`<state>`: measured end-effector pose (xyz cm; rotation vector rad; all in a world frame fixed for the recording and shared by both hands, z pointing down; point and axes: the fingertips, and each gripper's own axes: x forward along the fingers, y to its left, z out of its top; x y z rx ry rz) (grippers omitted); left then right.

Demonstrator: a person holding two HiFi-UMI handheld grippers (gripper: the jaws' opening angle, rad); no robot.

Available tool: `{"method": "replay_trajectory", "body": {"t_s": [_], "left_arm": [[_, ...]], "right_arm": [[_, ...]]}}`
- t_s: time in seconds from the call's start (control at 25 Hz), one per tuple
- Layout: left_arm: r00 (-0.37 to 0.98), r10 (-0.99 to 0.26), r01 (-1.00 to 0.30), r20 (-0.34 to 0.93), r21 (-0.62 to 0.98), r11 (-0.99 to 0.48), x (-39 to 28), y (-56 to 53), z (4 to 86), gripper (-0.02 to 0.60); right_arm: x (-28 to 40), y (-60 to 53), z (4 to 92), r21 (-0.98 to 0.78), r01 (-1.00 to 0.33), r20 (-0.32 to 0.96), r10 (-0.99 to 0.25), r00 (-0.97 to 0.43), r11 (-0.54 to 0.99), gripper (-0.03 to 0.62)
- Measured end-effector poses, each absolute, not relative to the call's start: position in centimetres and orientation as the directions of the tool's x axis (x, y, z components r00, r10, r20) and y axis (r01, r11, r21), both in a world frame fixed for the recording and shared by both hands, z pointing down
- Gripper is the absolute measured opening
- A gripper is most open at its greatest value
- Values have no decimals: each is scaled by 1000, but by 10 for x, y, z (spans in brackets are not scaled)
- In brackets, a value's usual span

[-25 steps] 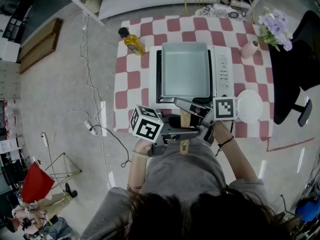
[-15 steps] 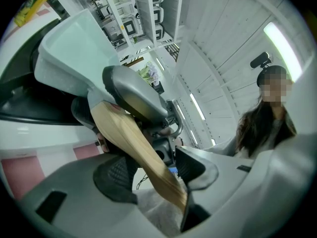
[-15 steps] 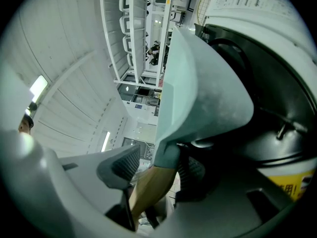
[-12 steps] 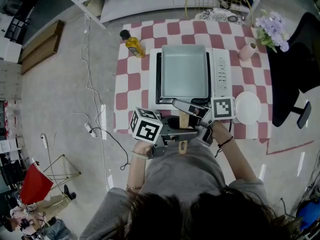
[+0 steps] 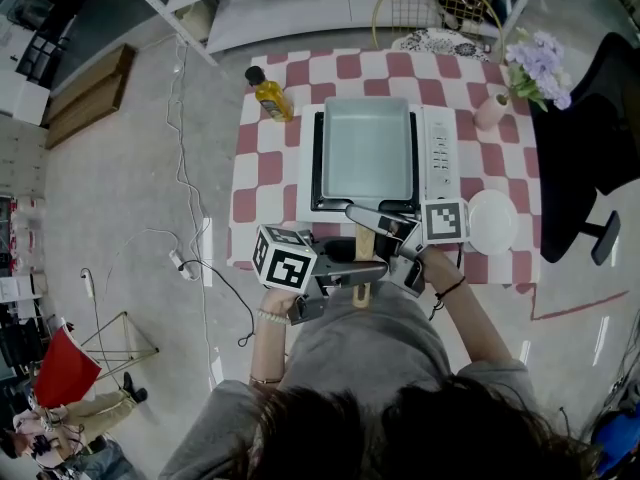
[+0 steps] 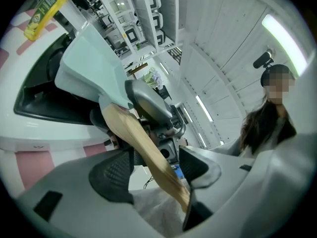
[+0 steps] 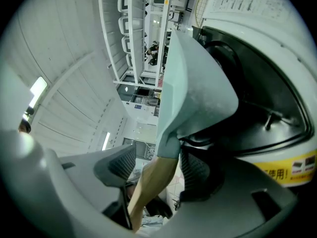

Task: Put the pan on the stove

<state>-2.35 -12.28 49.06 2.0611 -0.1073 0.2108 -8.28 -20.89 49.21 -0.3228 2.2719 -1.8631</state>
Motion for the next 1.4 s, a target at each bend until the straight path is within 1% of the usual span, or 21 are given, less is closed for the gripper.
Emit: {"method": "replay_trajectory", "body": {"t_s": [0.24,0.4,0.56,0.72,0.92,1.0,1.2,1.24,1.4], "left_arm": [[970,-67,-237,234,841,-486,-38,-125,491,284],[958,-120,-284,259,826,-487,-47,-127,489,284],[941,-168,-339,294,806,-485,-56,-129,490,284],[923,-237,-382,303,789,-481,-67,-131,485,282],[899,-284,-435,334,754,-491,-78,-129,481,281],[891,-301,-450,339,743,-495,-80,-128,479,281],[873,-358,-480,332,719,-503,-83,-130,473,279],[868,-367,-489,335,710,-506,-84,-130,473,279],[840,-419,-532,345,671,-516,-89,-132,470,278]], "right_arm": [[-70,-207,496,-979,-99,40,-302,-953,180,284],[-66,-206,494,-975,-95,33,-295,-955,199,287],[-57,-202,504,-982,-137,92,-304,-948,132,287],[-50,-202,500,-971,-148,88,-296,-951,186,287],[-40,-197,500,-968,-166,104,-303,-947,186,285],[-34,-193,504,-964,-204,143,-312,-939,172,285],[-21,-193,505,-924,-310,230,-321,-919,225,281],[-20,-193,504,-918,-321,238,-326,-915,231,273],[-25,-190,493,-935,-261,172,-336,-926,242,208]]}}
